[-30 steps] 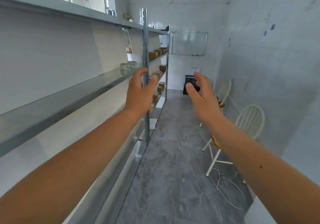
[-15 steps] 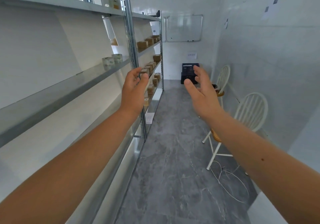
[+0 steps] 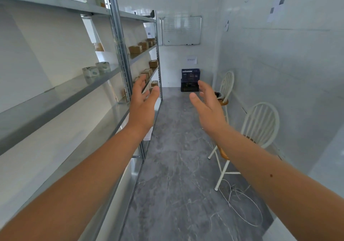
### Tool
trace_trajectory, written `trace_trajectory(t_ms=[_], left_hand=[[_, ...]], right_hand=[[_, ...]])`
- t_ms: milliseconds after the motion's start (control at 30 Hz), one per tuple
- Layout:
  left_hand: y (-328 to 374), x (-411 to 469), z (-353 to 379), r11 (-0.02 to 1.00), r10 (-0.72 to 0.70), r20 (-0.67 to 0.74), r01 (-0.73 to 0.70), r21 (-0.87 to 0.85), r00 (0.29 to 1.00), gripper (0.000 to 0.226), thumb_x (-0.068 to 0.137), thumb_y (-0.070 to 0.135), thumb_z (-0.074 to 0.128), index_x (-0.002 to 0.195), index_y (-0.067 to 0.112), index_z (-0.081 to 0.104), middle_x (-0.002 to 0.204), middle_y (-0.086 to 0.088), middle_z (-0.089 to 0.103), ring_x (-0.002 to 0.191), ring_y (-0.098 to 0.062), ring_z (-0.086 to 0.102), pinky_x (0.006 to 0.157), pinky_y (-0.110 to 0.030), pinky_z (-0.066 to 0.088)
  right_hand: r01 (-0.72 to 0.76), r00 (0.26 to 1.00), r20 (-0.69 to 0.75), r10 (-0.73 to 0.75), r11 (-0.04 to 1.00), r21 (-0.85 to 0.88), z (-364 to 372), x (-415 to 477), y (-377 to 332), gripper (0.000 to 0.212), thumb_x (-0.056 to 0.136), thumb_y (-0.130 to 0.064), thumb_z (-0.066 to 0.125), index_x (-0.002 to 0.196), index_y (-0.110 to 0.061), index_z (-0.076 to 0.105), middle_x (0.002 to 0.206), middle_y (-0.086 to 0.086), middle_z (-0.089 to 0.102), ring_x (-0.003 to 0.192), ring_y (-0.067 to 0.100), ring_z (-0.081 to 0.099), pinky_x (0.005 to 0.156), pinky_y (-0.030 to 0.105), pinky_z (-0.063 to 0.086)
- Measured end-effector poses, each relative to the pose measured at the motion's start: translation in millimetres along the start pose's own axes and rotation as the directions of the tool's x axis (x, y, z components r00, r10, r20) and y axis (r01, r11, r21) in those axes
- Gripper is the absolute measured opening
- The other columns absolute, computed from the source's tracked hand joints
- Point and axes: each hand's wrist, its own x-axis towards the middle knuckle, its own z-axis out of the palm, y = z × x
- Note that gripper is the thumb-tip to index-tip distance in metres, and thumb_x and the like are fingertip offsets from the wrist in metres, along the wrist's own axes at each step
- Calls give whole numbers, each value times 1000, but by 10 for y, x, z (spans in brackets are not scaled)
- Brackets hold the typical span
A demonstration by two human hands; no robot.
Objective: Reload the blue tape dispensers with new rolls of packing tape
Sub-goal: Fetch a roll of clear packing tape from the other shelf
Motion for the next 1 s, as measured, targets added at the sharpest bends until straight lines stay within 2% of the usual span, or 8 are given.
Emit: trace_trajectory(t_ms=[100, 200, 300, 400, 533, 667, 833, 1000], left_hand=[[-214, 440, 45, 1000, -5, 2, 5, -20, 1000, 52, 103, 36, 56, 151, 35, 39, 157, 5, 39, 113, 21, 43, 108, -23, 39], [-412, 933, 124, 1000, 3, 31, -2, -21, 1000, 52, 103, 35, 56, 152, 33, 38, 157, 4, 39, 118, 11, 47, 95, -13, 38], [-635, 1402, 221, 999, -9, 55, 11, -38, 998, 50, 103, 35, 56, 151, 33, 40, 156, 5, 40, 128, -5, 47, 94, -16, 38], [-862, 1798, 312, 998, -4, 120, 11, -56, 993, 48, 103, 37, 56, 149, 36, 42, 147, 12, 46, 129, -4, 47, 92, -15, 39], [-1153, 2306, 438, 999, -19, 148, 26, -46, 989, 50, 102, 41, 56, 149, 39, 40, 160, 5, 37, 138, -9, 42, 108, -32, 38], [-1415, 2718, 614, 998, -51, 153, 57, -36, 987, 50, 101, 41, 56, 148, 37, 41, 160, 1, 37, 141, -13, 41, 117, -43, 37], [-1705, 3217, 996, 998, -51, 176, 58, -33, 983, 47, 101, 42, 56, 146, 41, 41, 160, 3, 37, 134, -6, 40, 113, -35, 36], [-2003, 3739, 1553, 1000, -19, 202, 22, -12, 979, 47, 100, 46, 56, 145, 43, 41, 158, 6, 39, 135, -7, 40, 113, -35, 37]], right_hand=[[-9, 1000, -9, 9, 1000, -2, 147, 360, 146, 77, 86, -73, 50, 155, -45, 32, 164, -19, 34, 150, 8, 33, 123, 51, 32], [-11, 1000, -20, 11, 1000, -4, 293, 786, 270, 76, 87, -72, 50, 156, -45, 32, 164, -19, 35, 150, 7, 34, 123, 50, 33], [-28, 999, -37, 28, 1000, 0, 460, 1211, 419, 74, 88, -72, 49, 155, -46, 32, 164, -19, 35, 150, 8, 34, 123, 51, 33], [-38, 997, -69, 38, 999, 7, 610, 1556, 573, 73, 88, -72, 48, 155, -47, 32, 164, -19, 34, 150, 8, 33, 123, 51, 33], [-55, 994, -91, 56, 998, 11, 729, 2003, 788, 74, 90, -68, 49, 157, -42, 33, 163, -17, 37, 146, 5, 37, 122, 47, 34], [-77, 991, -112, 79, 997, 17, 730, 2460, 990, 72, 90, -66, 50, 156, -41, 36, 161, -16, 39, 146, 9, 39, 121, 45, 35], [-72, 989, -124, 76, 997, 34, 681, 2998, 1318, 68, 92, -64, 51, 155, -41, 37, 159, -16, 41, 145, 8, 40, 119, 42, 36], [-68, 992, -103, 76, 995, 76, 544, 3661, 1809, 73, 85, -70, 50, 153, -44, 38, 159, -17, 41, 146, 8, 40, 118, 40, 37]])
